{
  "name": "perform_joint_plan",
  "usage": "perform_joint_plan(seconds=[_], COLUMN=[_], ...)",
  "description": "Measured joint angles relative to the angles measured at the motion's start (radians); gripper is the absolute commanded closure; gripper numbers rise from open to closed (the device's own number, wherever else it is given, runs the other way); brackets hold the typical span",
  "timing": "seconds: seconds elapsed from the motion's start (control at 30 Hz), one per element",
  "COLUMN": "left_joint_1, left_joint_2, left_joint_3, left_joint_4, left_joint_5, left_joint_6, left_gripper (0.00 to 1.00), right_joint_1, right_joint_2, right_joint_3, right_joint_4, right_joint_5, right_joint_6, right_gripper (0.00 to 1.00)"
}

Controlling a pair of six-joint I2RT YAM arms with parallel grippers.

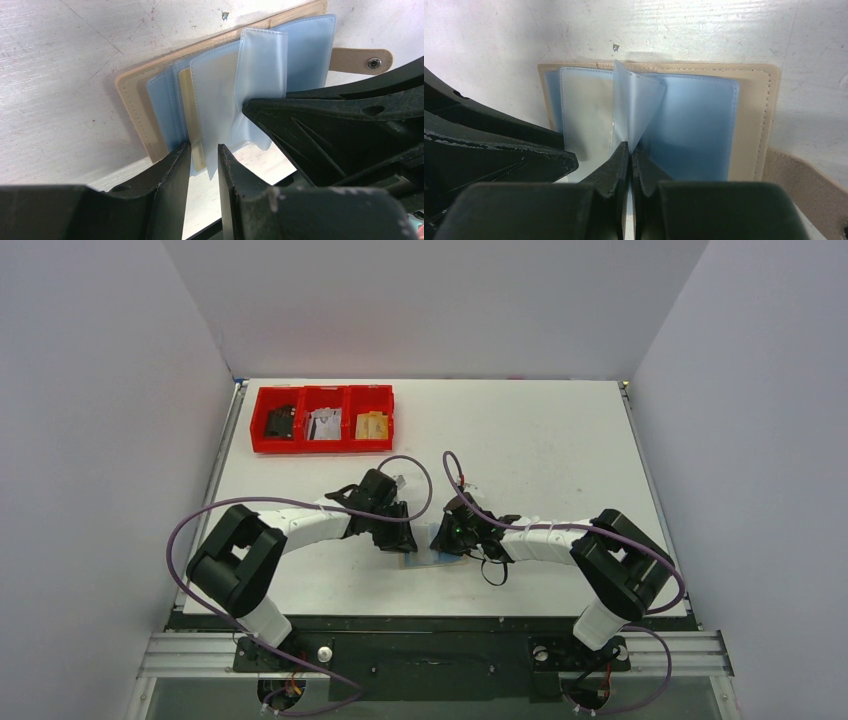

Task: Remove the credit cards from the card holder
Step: Remove the credit card from the card holder.

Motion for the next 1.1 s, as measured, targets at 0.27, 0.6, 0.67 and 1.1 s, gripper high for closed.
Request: perform_joint_plan(seconds=[0.27, 0.6, 0.67, 1.1], left_joint_1=[-0.005, -0.011, -0.011, -0.024], left_joint_2=[0.000, -0.002, -0.003, -0.033], left_joint_3=[0.008, 0.014, 0.014, 0.029], left_joint_4=[-0.011, -0.019, -0.020, -0.041], left_joint_5=[-0.009, -0.012, -0.012, -0.050], left_joint_6=[0.004, 0.006, 0.006, 0.022], left_gripper=[0.75, 0.72, 0.72, 0.70], right_joint_1=[0.000, 0.000, 0.000, 0.000], right_joint_2=[0.000, 0.000, 0.000, 0.000], right_joint_3=[0.000, 0.000, 0.000, 0.000], right_joint_4=[0.000, 0.000, 0.001, 0.001], right_joint_5=[0.000, 0.000, 0.000, -0.001], right_joint_6=[0.000, 0.000, 0.000, -0.003], right_gripper=[1.00, 1.00, 1.00, 1.00])
